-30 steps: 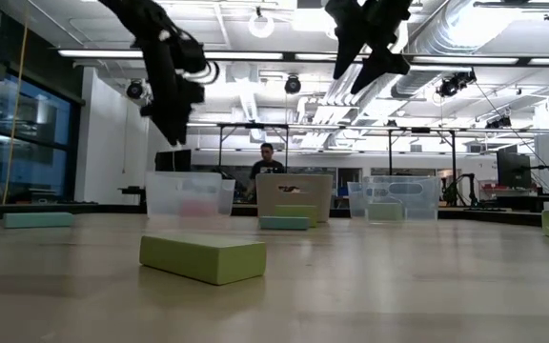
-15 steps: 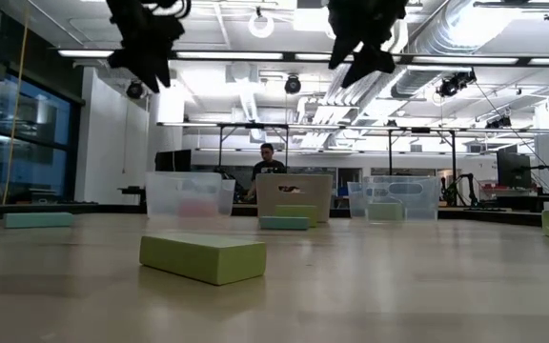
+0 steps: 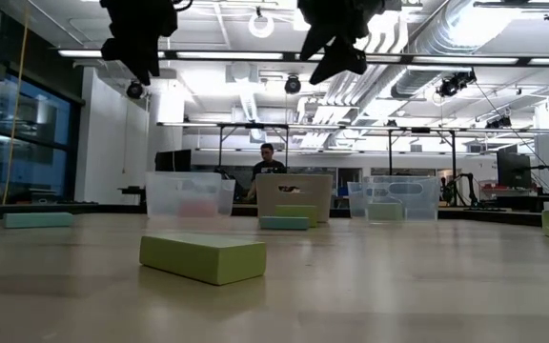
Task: Sort & place blocks by color
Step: Put the blue block into the grey bin
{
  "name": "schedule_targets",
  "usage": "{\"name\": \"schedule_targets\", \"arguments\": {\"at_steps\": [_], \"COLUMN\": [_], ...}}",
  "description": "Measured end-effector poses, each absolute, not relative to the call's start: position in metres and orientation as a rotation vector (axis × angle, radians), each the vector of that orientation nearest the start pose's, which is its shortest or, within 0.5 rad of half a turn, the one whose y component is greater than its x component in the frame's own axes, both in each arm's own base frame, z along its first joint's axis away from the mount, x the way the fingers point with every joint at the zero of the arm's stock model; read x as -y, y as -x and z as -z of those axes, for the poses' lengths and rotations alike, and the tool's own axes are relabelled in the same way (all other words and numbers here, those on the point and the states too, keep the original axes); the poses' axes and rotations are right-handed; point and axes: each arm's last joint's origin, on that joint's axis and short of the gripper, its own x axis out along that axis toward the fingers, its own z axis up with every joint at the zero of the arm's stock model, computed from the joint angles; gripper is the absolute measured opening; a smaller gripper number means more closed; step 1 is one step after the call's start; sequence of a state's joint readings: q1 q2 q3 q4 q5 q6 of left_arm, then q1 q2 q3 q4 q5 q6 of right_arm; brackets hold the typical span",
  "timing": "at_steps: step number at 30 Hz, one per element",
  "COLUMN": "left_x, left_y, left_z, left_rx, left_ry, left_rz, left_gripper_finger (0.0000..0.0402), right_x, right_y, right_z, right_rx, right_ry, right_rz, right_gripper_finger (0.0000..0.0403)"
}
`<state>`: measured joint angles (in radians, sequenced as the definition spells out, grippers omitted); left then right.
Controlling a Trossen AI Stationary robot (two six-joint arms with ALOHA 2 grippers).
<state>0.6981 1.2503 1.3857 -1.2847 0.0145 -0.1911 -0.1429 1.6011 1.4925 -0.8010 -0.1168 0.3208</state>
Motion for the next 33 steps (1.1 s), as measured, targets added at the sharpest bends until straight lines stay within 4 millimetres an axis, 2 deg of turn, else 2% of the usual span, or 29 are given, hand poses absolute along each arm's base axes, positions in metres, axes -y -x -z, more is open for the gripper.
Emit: {"name": "schedule_targets", "arguments": {"at_steps": [5, 11, 23, 33], "left_x": [-0.111, -0.080, -0.029, -0.002], "left_y": [-0.174, -0.190, -0.203, -0.206], "left_z": [-0.357, -0.357, -0.356, -0.354], "left_rx": [-1.099, -1.131, -1.188, -1.219], "left_ry": [0.573, 0.568, 0.579, 0.617], "left_rz": [-0.532, -0.388, -0.280, -0.266], "left_gripper_finger": [0.0161, 0.0161, 0.0174, 0.0214], "right_x": [0.033, 0.032, 0.034, 0.033], "right_y": [-0.337, -0.334, -0.331, -0.329], "right_z": [-0.323, -0.323, -0.322, -0.320], "right_rx": [-0.882, -0.889, -0.921, -0.964], "right_ry": [-0.402, -0.401, -0.298, -0.252], "right_rz": [0.249, 0.334, 0.344, 0.323], "right_gripper_finger": [0.0238, 0.0238, 0.0238, 0.0238]}}
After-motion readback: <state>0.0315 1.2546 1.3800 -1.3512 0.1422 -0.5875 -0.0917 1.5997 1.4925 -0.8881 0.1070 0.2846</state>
